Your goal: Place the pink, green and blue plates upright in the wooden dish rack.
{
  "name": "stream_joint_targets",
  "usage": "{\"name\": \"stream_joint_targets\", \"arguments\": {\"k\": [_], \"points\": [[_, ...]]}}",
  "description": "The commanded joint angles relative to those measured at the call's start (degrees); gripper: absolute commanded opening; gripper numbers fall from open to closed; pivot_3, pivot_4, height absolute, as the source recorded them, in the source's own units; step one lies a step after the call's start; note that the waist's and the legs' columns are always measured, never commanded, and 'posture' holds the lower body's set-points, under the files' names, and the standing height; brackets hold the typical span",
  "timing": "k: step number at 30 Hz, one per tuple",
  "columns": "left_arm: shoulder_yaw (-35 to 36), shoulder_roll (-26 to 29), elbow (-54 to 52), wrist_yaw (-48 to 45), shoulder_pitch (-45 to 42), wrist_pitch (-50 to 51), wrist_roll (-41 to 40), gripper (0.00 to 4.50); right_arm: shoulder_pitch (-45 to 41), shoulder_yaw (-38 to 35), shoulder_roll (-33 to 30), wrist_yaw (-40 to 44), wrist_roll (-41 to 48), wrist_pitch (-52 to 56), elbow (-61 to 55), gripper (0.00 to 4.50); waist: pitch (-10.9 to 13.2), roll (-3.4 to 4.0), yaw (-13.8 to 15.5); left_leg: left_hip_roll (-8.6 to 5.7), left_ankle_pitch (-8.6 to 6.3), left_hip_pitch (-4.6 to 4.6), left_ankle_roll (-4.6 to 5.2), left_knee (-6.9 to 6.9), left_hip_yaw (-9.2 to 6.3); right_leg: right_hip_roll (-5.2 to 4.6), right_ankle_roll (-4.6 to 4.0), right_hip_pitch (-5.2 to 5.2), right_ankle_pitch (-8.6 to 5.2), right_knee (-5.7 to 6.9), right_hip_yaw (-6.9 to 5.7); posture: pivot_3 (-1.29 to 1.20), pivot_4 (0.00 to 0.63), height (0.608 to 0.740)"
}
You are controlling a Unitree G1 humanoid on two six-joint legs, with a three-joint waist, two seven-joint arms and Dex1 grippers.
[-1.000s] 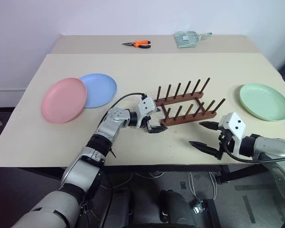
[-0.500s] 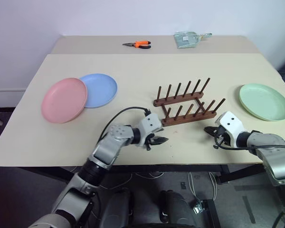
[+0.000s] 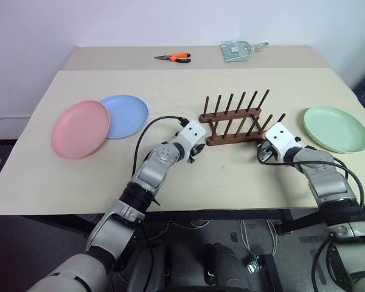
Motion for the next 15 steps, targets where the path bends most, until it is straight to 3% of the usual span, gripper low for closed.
{"name": "stream_joint_targets", "arguments": {"k": [1,7,11,15], "points": [[1.1,0.5,3.3,1.0,-0.8,-1.6,0.9,2.17,-1.4,-0.5,0.4,-0.5,-0.8,-2.3,1.6,0.03,0.0,0.00,0.0,0.00,0.00,0.00,0.00,0.00,0.01,-0.01,0.00,0.00,0.00,0.00,0.00,0.00,0.150,0.740],[3.1,2.5,-2.1,-1.5,1.3,3.0,-1.0,2.17,1.0,-1.2,-0.1,0.3,-0.6,-2.3,-1.4,0.03,0.0,0.00,-0.8,0.00,0.00,-0.01,0.00,0.00,0.00,-0.02,0.02,0.00,0.01,0.00,0.01,0.00,0.150,0.740],[-0.4,7.7,-14.7,-13.1,7.0,9.2,-4.7,2.17,3.9,-2.9,-1.2,1.7,0.9,-0.6,-6.1,0.03,0.0,0.05,-1.3,0.07,0.01,0.02,-0.01,-0.06,0.00,0.02,0.02,-0.01,0.00,0.01,0.04,0.00,0.150,0.740],[0.0,5.3,-17.6,-14.3,7.1,12.7,-7.7,2.17,5.7,-3.7,-1.5,2.1,1.1,0.7,-8.9,0.03,0.0,0.06,-0.6,0.05,0.02,0.02,-0.04,-0.05,0.00,-0.05,0.02,0.02,0.00,-0.01,0.08,0.00,0.150,0.740]]}}
